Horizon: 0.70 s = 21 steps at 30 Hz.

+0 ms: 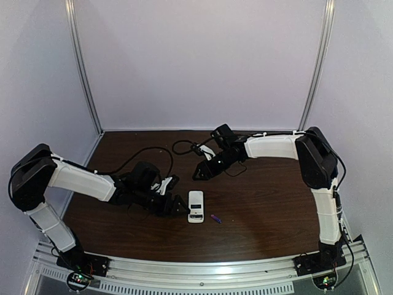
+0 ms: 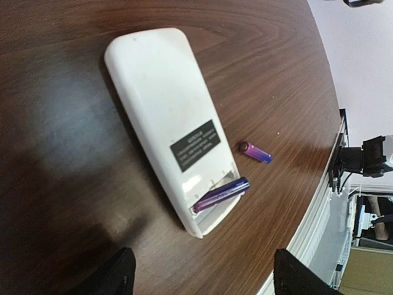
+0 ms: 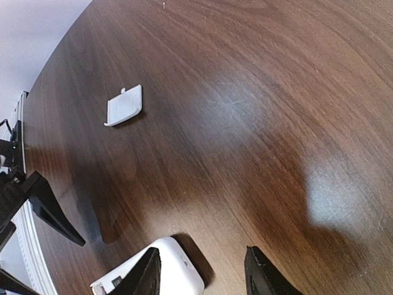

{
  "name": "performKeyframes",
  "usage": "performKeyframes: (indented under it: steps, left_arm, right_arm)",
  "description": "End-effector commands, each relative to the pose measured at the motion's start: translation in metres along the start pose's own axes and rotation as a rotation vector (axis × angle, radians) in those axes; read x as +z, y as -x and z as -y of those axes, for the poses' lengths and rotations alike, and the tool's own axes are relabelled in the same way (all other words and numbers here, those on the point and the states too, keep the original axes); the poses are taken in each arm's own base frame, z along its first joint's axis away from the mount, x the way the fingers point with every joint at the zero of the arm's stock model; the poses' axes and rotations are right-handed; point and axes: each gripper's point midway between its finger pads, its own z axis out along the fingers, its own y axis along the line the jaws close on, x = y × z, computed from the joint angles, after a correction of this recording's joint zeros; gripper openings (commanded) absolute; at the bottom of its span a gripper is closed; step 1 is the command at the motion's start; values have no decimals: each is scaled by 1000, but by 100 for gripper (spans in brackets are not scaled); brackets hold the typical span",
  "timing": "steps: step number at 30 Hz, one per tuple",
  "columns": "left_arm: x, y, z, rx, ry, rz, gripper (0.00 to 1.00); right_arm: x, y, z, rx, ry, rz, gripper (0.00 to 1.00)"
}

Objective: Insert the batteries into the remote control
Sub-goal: Load the battery into the battery compartment.

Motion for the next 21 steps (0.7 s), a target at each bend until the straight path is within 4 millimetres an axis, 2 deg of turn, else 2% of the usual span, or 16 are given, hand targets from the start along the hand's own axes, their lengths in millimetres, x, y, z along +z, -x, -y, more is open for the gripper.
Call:
performKeyframes:
  steps: [1, 9, 14, 17, 21]
  left_arm:
    - [8, 9, 4, 41, 60, 9, 81]
    - [23, 11, 4, 56, 169, -17, 83]
    - [32, 11, 1, 52, 230, -39, 78]
    - [37, 11, 3, 57, 231, -47, 75]
    - [41, 13, 12, 84, 218, -49, 77]
  right_arm:
    - [5, -7, -7, -28, 31, -21, 49]
    - [11, -26, -1, -32, 22, -57, 49]
    - [15, -39, 0, -31, 24, -85, 48]
    - [16, -45, 1, -24, 23, -96, 48]
    - [15, -49, 1, -21, 22, -100, 47]
